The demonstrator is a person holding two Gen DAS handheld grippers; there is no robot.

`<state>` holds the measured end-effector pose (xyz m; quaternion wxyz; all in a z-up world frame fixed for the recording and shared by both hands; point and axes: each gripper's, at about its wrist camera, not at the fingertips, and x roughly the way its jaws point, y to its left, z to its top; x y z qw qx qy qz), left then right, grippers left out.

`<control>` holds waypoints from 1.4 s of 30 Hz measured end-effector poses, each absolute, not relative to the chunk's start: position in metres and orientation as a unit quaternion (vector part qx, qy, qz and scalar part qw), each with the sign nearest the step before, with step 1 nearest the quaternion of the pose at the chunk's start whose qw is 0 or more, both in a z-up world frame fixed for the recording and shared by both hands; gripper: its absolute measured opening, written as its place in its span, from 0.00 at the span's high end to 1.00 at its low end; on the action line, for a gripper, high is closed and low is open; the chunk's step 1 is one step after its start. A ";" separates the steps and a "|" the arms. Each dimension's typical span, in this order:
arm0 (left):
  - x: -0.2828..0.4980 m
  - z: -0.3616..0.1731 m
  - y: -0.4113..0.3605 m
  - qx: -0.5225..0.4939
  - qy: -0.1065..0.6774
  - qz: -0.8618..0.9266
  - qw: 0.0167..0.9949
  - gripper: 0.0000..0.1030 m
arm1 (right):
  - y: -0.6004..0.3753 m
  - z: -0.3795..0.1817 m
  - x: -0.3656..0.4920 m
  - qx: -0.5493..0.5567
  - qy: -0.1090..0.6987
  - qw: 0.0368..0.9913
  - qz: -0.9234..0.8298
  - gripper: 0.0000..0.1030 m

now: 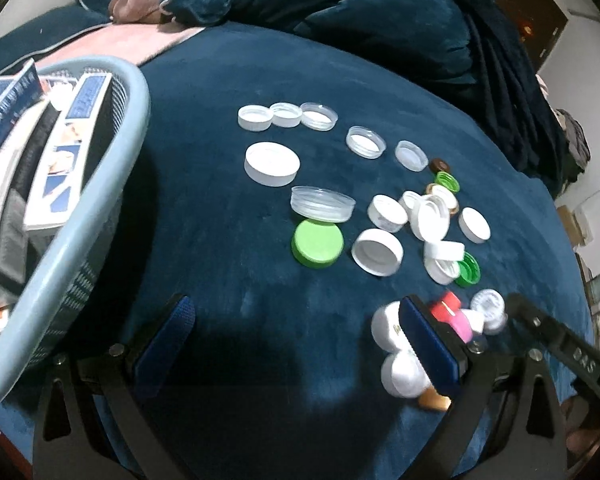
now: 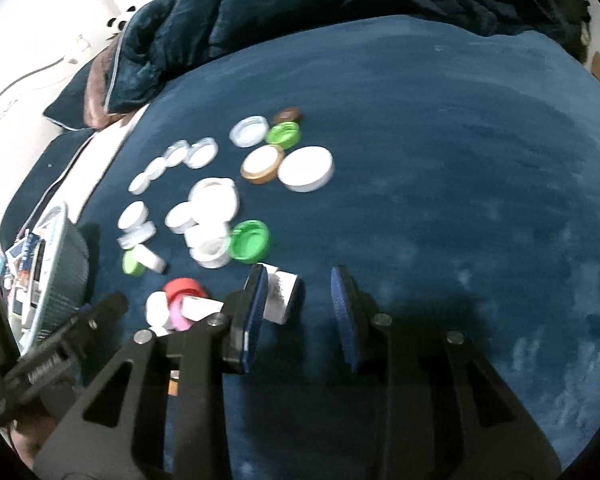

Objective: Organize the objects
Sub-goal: 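Grasp a white perforated cap with the right tool while the left tool approaches a green cap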

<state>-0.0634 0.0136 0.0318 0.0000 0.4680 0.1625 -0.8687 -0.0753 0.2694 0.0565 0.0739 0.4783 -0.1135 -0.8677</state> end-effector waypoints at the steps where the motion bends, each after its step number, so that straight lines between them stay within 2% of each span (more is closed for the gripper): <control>1: -0.066 0.029 0.013 0.470 0.164 -0.868 0.003 0.01 | 0.273 0.056 -0.074 0.477 -0.116 0.070 -0.868 0.65; 18: -0.089 0.019 0.010 0.466 0.139 -0.874 0.025 0.03 | 0.279 0.054 -0.067 0.477 -0.128 0.065 -0.867 0.63; 24: -0.103 0.019 0.015 0.461 0.121 -0.879 0.010 0.17 | 0.278 0.054 -0.068 0.474 -0.129 0.064 -0.868 0.63; 27: -0.106 0.025 0.020 0.457 0.121 -0.881 -0.017 0.40 | 0.278 0.055 -0.066 0.470 -0.131 0.063 -0.871 0.62; 28: -0.104 0.027 0.024 0.458 0.115 -0.881 -0.023 0.56 | 0.279 0.055 -0.066 0.468 -0.132 0.063 -0.871 0.57; 29: -0.101 0.028 0.027 0.460 0.108 -0.881 -0.025 0.64 | 0.278 0.055 -0.065 0.467 -0.132 0.062 -0.872 0.54; 31: -0.097 0.028 0.034 0.463 0.094 -0.881 -0.030 0.67 | 0.279 0.055 -0.066 0.467 -0.131 0.056 -0.873 0.53; 36: -0.083 0.030 0.041 0.471 0.080 -0.878 -0.039 0.67 | 0.277 0.050 -0.072 0.476 -0.134 0.057 -0.868 0.53; 42: -0.070 0.032 0.038 0.476 0.077 -0.875 -0.038 0.67 | 0.247 0.056 -0.074 0.474 -0.108 0.120 -0.866 0.49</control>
